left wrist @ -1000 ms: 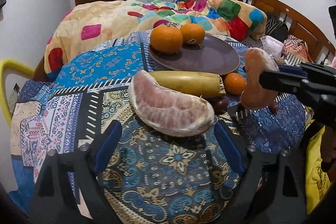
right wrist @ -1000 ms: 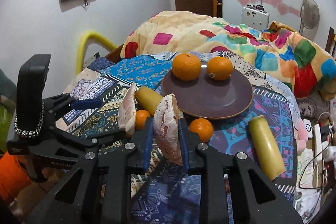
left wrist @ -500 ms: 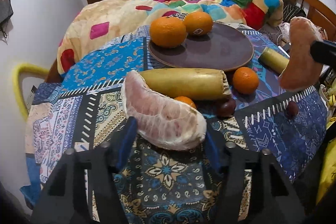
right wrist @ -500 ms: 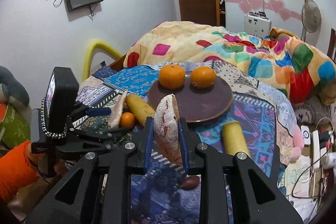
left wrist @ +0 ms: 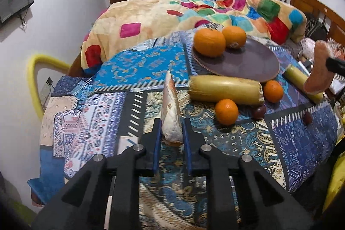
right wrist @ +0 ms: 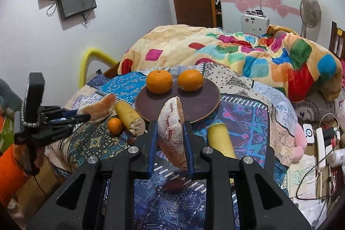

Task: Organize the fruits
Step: 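Set the left gripper's pomelo segment on the plate while the right gripper sets its segment beside it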

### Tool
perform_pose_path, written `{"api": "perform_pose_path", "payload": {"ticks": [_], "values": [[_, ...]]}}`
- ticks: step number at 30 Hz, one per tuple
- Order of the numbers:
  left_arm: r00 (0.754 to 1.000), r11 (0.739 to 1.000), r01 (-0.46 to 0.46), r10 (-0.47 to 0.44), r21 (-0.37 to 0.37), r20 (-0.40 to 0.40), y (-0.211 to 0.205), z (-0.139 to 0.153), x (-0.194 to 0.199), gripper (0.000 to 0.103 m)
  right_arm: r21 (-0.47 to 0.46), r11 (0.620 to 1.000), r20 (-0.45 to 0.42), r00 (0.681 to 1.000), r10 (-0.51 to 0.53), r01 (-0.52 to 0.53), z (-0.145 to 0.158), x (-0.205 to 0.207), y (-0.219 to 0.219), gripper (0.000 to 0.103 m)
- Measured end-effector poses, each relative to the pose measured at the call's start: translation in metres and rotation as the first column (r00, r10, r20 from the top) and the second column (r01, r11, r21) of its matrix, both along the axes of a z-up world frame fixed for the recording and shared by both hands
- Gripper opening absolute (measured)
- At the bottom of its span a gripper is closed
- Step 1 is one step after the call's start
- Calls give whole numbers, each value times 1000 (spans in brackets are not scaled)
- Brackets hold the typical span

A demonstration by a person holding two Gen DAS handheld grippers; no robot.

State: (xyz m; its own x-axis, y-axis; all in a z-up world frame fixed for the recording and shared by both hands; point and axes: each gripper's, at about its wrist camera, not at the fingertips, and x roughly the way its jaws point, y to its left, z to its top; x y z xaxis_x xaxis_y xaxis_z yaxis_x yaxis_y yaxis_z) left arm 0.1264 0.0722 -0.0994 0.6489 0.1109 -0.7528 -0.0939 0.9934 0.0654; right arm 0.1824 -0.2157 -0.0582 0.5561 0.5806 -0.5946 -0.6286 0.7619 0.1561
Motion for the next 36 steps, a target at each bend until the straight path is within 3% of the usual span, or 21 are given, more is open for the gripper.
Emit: {"api": "perform_pose_path", "payload": {"ticks": [24,36], "values": [[980,992,119,-123,32,154,-24,83,18,16,-21,1000,52,999,-11,12,25,13,25,21],[950,968,249,-249,28,187,-82,89,62,16,-40,999,66,997,-29,32,21,44,29,21]]}}
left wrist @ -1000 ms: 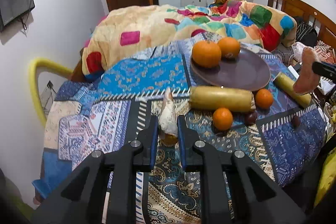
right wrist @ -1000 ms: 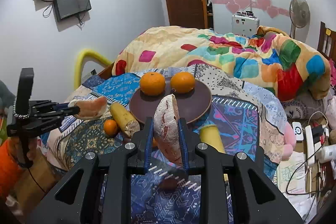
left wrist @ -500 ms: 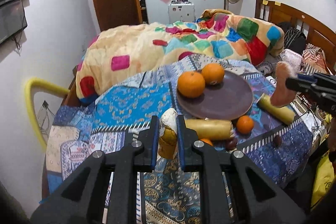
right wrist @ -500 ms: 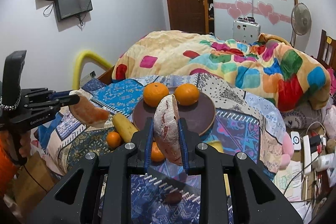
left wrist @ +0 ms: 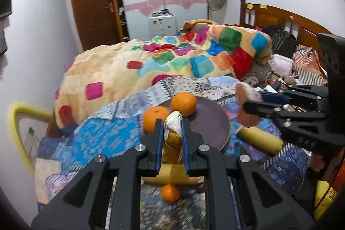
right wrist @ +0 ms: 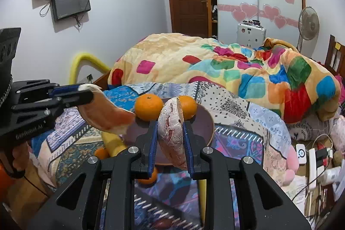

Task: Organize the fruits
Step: 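Set the left gripper's pomelo segment on the plate while the right gripper sets its segment beside it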

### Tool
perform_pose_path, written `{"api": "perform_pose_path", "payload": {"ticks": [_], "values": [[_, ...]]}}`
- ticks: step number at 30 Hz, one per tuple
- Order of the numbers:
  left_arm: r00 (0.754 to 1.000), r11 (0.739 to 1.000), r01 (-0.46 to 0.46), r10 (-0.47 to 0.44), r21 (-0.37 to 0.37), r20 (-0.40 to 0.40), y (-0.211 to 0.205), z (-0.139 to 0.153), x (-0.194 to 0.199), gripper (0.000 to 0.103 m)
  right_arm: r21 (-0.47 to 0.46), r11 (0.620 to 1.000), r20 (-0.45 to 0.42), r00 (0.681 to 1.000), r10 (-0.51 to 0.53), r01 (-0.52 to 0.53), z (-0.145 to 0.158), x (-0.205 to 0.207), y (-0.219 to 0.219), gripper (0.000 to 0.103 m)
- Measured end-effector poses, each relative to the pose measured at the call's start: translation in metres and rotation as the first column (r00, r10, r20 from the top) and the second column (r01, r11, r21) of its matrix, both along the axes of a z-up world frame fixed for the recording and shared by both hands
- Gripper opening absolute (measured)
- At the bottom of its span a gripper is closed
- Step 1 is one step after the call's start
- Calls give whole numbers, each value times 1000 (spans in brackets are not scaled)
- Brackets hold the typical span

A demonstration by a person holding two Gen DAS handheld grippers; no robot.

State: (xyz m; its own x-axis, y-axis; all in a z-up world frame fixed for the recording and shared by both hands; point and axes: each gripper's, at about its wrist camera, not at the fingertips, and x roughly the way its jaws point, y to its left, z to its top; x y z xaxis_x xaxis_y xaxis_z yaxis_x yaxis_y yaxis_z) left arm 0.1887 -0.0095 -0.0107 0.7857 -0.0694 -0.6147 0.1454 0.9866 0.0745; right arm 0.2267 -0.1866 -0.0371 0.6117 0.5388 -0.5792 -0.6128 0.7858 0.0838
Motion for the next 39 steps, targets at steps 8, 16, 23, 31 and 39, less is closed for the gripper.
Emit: {"api": "perform_pose_path", "payload": {"ticks": [8,16,23,31,39], "values": [[997,996,56,-59,-69,-46,-18,-21,39,16,-24,1000,-12,1000,-15,14,-12,29,6,21],[997,998,-1,-3,-61,-71,5,-45,56,16,-49,999,-43,999,-14,12,-28,55,20,21],[996,999,-40,39,-16,-75,29,-58,60,20,-73,997,-63,998,2,-7,-35,66,42,21],[988,997,-80,80,6,-135,50,-83,75,22,-126,991,-40,999,27,-32,-39,64,69,21],[988,998,-60,62,16,-143,45,-88,76,27,-135,989,-62,997,55,-63,-42,62,81,25]]}}
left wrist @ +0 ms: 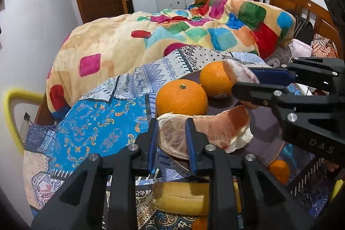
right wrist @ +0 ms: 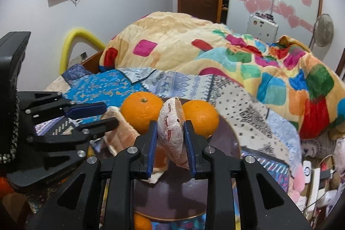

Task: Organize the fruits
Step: 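Set the left gripper's pomelo segment on the plate while the right gripper sets its segment beside it, then grasp the pale yellow cylinder with the right gripper while the left gripper grasps a small tangerine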

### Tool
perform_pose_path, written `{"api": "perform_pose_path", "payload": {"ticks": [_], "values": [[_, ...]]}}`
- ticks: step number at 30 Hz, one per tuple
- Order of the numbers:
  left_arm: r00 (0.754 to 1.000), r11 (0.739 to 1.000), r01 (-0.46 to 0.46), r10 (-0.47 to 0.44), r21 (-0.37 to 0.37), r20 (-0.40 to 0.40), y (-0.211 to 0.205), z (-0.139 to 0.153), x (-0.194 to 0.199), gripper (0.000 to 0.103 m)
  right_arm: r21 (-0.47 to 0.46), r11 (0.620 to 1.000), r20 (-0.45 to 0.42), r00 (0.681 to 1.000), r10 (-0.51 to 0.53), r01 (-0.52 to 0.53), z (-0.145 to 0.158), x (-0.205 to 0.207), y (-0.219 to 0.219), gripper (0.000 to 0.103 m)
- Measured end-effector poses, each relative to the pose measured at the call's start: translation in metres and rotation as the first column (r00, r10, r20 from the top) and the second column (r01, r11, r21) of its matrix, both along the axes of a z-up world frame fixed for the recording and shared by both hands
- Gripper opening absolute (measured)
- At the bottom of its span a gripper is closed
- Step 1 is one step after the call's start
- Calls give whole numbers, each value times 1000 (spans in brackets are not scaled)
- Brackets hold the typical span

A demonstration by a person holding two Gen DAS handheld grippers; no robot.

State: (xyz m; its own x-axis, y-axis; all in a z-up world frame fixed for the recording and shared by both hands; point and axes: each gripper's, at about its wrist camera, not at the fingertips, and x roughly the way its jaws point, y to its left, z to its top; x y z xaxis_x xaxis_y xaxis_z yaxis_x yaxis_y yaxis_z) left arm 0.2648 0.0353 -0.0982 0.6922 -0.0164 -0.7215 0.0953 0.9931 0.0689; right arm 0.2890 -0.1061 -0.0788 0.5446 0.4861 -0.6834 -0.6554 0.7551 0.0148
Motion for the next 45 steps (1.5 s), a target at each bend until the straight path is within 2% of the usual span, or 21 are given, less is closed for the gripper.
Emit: {"api": "perform_pose_path", "payload": {"ticks": [3,7,11,15,17,22,29,34,45], "values": [[1000,1000,-1,1,-18,3,1,3,-4,29,6,1000,-22,1000,5,-5,0,0,1,25],[1000,999,-15,16,-35,24,6,11,-16,44,18,1000,-14,1000,-1,1,6,-6,-6,27],[999,999,-25,27,-44,41,9,22,-30,45,25,999,2,1000,-20,20,14,-13,-16,31],[997,999,-38,41,-39,69,9,35,-48,54,37,998,14,999,-42,42,23,-22,-32,31],[996,998,-41,44,-38,77,8,39,-55,56,39,998,23,998,-56,55,27,-27,-40,32],[996,997,-54,58,-50,75,9,42,-74,61,53,995,30,995,-91,90,31,-42,-66,41],[997,996,-72,74,-46,33,11,24,-93,62,32,992,11,992,-123,123,18,-58,-93,44],[994,990,-108,106,-87,-27,25,4,-100,62,1,990,-6,990,-142,142,2,-67,-110,44],[992,991,-89,80,-96,-93,25,-26,-104,62,-56,987,-80,984,-158,154,-34,-64,-119,44]]}}
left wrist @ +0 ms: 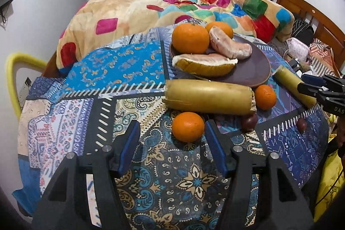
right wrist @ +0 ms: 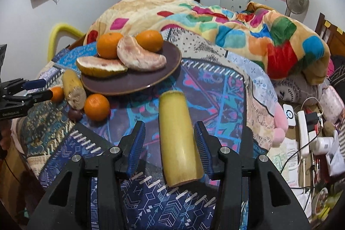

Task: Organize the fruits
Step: 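Grasp the pale yellow cylinder with the right gripper while the left gripper grasps a small tangerine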

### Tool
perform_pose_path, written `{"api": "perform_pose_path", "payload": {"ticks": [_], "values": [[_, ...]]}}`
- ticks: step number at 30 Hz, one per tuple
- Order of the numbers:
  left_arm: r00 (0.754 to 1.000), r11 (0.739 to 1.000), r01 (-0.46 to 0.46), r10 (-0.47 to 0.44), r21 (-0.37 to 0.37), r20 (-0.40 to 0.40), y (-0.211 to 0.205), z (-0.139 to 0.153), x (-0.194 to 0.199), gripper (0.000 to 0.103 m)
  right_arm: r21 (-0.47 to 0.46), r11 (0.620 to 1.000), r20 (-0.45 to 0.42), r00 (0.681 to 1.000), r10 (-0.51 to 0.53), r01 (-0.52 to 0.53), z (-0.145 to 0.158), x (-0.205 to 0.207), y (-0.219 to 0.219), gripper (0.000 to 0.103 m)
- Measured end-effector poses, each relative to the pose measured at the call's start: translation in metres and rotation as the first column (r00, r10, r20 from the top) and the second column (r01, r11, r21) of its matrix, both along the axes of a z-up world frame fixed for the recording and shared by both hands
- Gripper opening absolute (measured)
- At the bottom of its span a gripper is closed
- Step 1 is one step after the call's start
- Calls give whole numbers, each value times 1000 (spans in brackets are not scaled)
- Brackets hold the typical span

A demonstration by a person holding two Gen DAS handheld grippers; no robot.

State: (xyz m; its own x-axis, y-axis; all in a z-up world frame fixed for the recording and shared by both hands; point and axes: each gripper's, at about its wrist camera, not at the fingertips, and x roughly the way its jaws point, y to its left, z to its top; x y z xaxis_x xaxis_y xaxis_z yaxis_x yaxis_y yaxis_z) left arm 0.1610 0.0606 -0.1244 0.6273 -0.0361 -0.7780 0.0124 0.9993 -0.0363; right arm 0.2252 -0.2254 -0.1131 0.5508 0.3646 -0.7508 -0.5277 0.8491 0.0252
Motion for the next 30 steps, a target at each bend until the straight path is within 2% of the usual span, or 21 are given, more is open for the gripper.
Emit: {"api": "perform_pose_path", "payload": {"ticks": [6,13,14,16,23,30], "values": [[1000,1000,12,-12,-13,-19,-2,-11,8,60,-26,1000,-7,1000,-2,2,-8,11,5,44],[999,999,43,-43,-17,-16,-7,-13,11,45,-53,999,-39,999,-4,1,-22,20,12,43],[999,999,49,-49,-18,-16,-8,-13,12,43,-48,999,-32,999,-10,8,-22,20,11,39],[998,998,61,-61,-14,-18,-10,-13,12,34,-37,999,-28,1000,-13,12,-20,19,10,36],[998,998,65,-65,5,7,-12,-8,8,33,-11,1000,-8,1000,-7,7,-14,11,9,34],[996,998,62,-63,9,64,-13,15,4,33,47,999,33,999,-3,1,7,5,11,34]]}}
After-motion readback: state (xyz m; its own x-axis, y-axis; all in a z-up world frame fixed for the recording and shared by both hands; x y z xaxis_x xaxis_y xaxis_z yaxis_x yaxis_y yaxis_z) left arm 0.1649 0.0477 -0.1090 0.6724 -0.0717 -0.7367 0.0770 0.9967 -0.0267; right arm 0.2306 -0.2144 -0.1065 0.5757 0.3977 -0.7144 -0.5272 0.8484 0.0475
